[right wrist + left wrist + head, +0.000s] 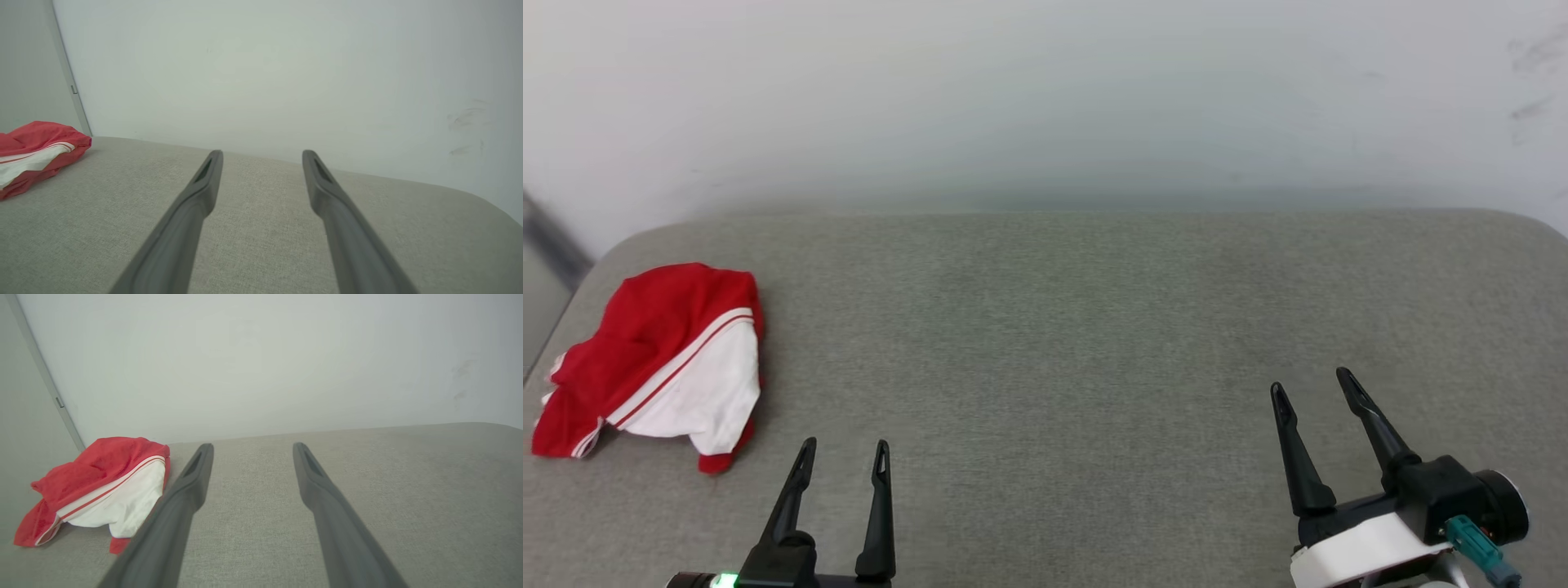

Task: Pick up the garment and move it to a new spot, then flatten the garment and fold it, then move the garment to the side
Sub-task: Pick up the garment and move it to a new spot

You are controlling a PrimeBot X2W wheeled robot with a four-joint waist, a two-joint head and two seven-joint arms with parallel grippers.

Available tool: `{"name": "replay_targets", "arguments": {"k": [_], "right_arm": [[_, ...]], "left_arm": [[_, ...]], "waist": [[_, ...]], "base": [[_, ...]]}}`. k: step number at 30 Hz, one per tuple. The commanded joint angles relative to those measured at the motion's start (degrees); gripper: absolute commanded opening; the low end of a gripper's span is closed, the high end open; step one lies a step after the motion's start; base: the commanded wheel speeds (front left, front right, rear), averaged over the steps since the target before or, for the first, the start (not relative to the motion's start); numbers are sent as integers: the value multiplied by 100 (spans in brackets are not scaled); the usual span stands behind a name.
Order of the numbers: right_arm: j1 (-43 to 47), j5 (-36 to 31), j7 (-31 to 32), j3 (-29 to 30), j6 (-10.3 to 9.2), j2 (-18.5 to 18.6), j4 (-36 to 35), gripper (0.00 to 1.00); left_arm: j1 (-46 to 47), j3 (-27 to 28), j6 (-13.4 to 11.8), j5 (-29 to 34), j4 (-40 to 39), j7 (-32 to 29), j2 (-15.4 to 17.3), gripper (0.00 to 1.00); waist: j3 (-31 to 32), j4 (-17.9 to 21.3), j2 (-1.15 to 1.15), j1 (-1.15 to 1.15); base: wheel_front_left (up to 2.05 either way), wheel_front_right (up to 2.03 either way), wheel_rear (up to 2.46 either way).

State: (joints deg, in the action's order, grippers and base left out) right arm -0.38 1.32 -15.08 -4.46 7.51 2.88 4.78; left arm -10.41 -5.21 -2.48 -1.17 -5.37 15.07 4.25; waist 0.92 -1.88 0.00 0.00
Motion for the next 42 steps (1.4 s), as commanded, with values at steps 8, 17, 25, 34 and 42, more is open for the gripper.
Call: {"name": "replay_targets", "arguments": {"k": [8, 17, 25, 34, 42], "right_arm": [[191, 70, -14, -65, -4, -4, -4, 100], [243, 87, -14, -295, -4, -3, 5, 100], [298, 167, -14, -458, -4, -4, -2, 100], [289, 231, -14, -595, -4, -3, -14, 100], [265, 312, -14, -596, -4, -4, -3, 100]], "left_arm": [[-43, 131, 104, 3, 42, 16, -27, 100], [-188, 311, 144, 61, -14, 16, -13, 100], [-264, 403, 182, 80, -57, 16, 3, 100], [-331, 415, 218, 109, -108, 16, 44, 100], [-317, 428, 212, 102, -135, 16, 46, 100]], "waist": [[83, -777, 0, 0], [165, -1601, 0, 0], [223, -2135, 0, 0], [254, -2408, 0, 0], [254, -2420, 0, 0]], "base": [[0, 0, 0], [0, 0, 0], [0, 0, 0], [0, 0, 0], [0, 0, 0]]}}
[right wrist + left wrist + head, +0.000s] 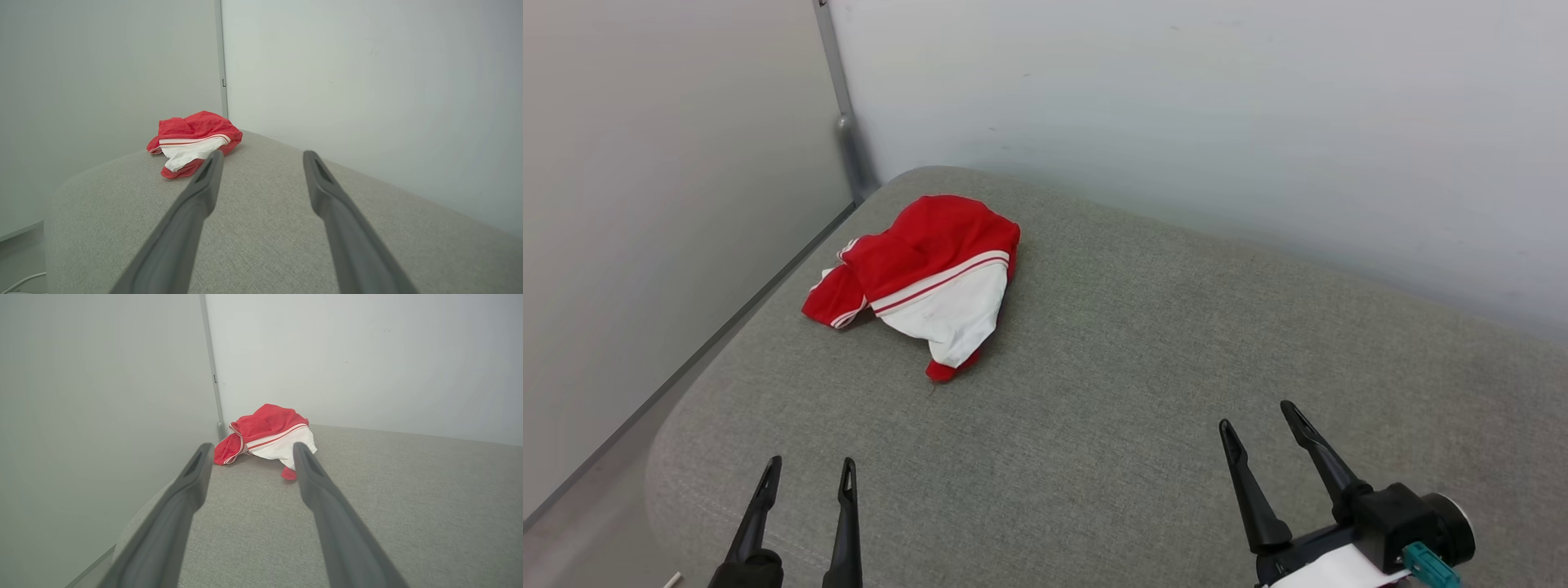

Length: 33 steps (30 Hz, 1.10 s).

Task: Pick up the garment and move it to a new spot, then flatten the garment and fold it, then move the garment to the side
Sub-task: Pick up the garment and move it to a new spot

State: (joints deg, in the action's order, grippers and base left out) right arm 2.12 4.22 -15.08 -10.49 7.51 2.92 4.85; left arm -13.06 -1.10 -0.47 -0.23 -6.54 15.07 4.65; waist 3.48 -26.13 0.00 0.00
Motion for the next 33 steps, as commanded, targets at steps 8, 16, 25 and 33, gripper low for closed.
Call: {"name": "replay_targets", "arguments": {"k": [8, 16, 25, 33], "right_arm": [[-16, -3, -14, 4, -4, -6, -62, 100], [-350, -394, -14, 18, -4, -6, -393, 100], [-784, -1228, -14, 89, -4, 1, -861, 100], [-975, -1683, -14, 161, -4, 2, -1205, 100]], "left_arm": [[60, 163, 145, -210, 49, 16, -77, 100], [587, 553, 553, -544, 175, 16, -86, 100], [2083, 78, 790, -2159, 1282, 14, 872, 100], [3634, -805, 784, -4347, 1922, -1305, 2400, 100]], "waist": [[-145, 38, 0, 0], [-862, 131, 0, 0], [-2106, 416, 0, 0], [-2842, 748, 0, 0]], "base": [[0, 0, 0], [0, 0, 0], [0, 0, 0], [0, 0, 0]]}}
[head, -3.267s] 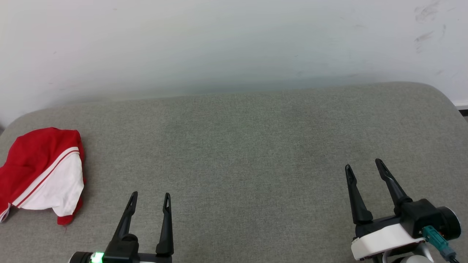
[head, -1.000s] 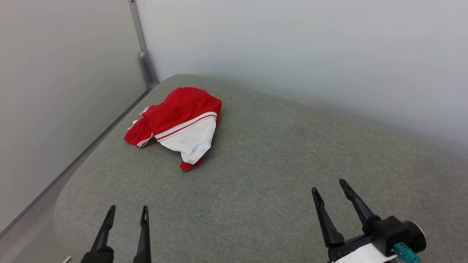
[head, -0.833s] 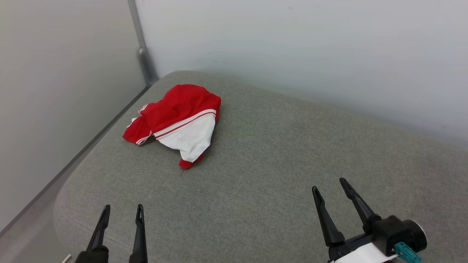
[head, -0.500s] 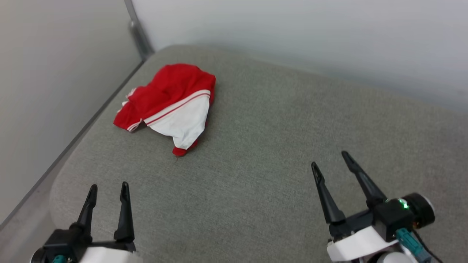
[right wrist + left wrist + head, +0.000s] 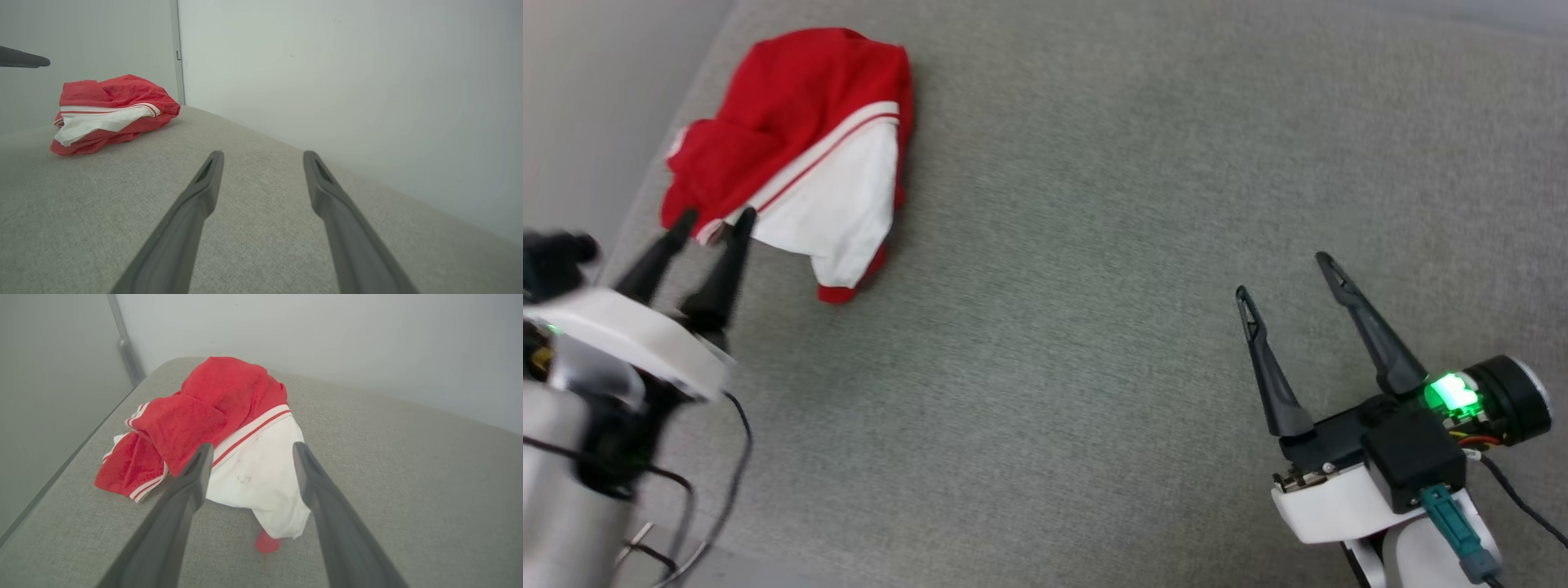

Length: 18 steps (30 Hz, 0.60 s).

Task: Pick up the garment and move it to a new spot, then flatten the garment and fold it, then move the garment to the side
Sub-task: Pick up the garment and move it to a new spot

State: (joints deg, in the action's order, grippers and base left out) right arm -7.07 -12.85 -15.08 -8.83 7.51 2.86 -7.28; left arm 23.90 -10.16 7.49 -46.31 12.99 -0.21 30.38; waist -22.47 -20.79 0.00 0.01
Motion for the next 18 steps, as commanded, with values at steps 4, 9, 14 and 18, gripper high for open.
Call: {"name": "replay_targets", "arguments": {"k": [4, 9, 14, 18], "right_arm": [[-139, -36, -14, 60, -4, 4, -133, 100], [-203, -123, -14, 77, -4, 3, -269, 100], [-267, -171, -14, 49, -4, 3, -372, 100], [-306, -216, -14, 32, -4, 3, -422, 100]], "left_arm": [[636, -147, -5, -970, 237, -877, 677, 100], [1281, -455, -4, -1927, 617, -2260, 1459, 100], [1799, -621, -4, -2413, 1085, -3085, 1667, 100], [2116, -801, -4, -2508, 1407, -3418, 1643, 100]], "waist": [[-578, 447, 0, -1], [-932, 698, 0, -1], [-1215, 868, 0, -1], [-1384, 979, 0, -1]], "base": [[0, 0, 0], [0, 0, 0], [0, 0, 0], [0, 0, 0]]}}
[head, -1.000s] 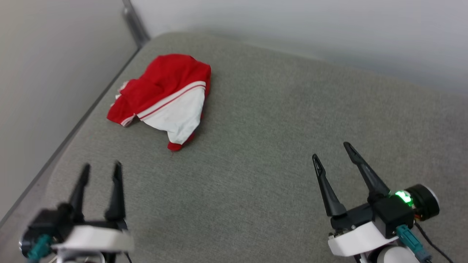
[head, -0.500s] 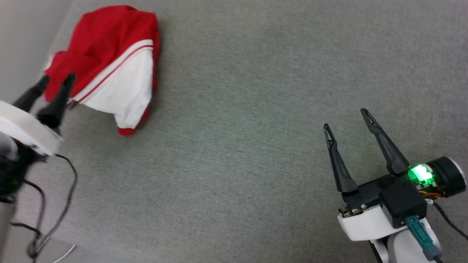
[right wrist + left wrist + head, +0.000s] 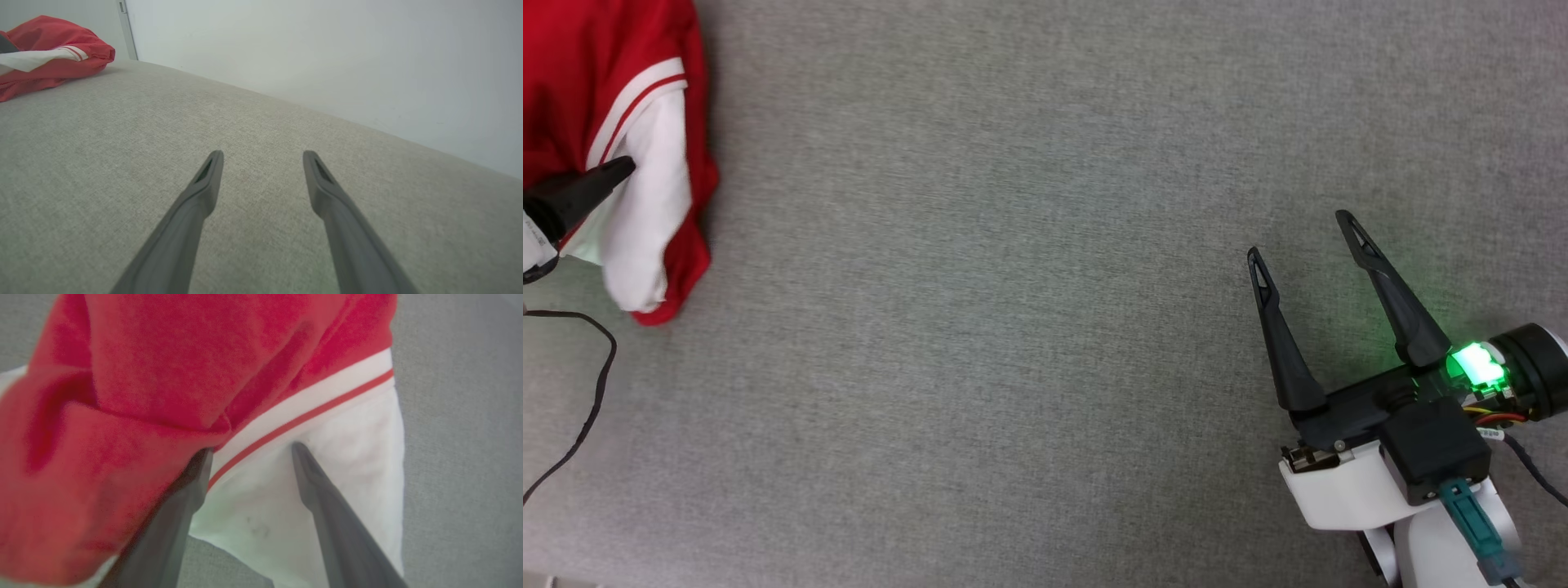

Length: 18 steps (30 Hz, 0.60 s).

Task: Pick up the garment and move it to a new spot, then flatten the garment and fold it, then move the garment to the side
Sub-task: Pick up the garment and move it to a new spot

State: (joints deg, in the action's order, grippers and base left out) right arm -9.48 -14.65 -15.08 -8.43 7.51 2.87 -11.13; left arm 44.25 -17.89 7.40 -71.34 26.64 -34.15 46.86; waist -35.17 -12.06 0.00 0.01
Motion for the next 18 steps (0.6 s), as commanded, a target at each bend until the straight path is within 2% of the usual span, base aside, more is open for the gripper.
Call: {"name": "replay_targets", "arguments": {"k": [1, 6, 7, 8, 9, 14, 18], "right_arm": [[-77, -45, -14, -13, -4, 1, -50, 100], [-84, -75, -14, -14, -4, 2, -86, 100], [-80, -74, -14, -18, -4, 1, -84, 100], [-77, -80, -14, -18, -4, 2, -82, 100], [-78, -77, -14, -21, -4, 2, -77, 100], [-70, -58, -14, -33, -4, 1, 7, 100], [-97, 10, -14, -98, -4, 1, 111, 100]], "left_arm": [[137, -89, 5, -3, 122, -86, -21, 100], [321, -439, 6, -70, 395, -342, -253, 100], [324, -510, 7, -85, 438, -398, -293, 88], [323, -578, 7, -114, 468, -437, -324, 39], [326, -635, 11, -133, 487, -454, -348, 0], [312, -763, 27, -343, 457, -352, -413, 0], [191, -783, 19, -485, 264, -111, -250, 0]], "waist": [[-149, 130, 0, -1], [-266, 207, 0, -1], [-271, 217, 0, -1], [-274, 227, 0, -1], [-271, 238, 0, -1], [-115, 241, 0, -1], [152, 264, 0, -1]], "base": [[0, 0, 0], [0, 0, 0], [0, 0, 0], [0, 0, 0], [0, 0, 0], [0, 0, 0], [0, 0, 0]]}}
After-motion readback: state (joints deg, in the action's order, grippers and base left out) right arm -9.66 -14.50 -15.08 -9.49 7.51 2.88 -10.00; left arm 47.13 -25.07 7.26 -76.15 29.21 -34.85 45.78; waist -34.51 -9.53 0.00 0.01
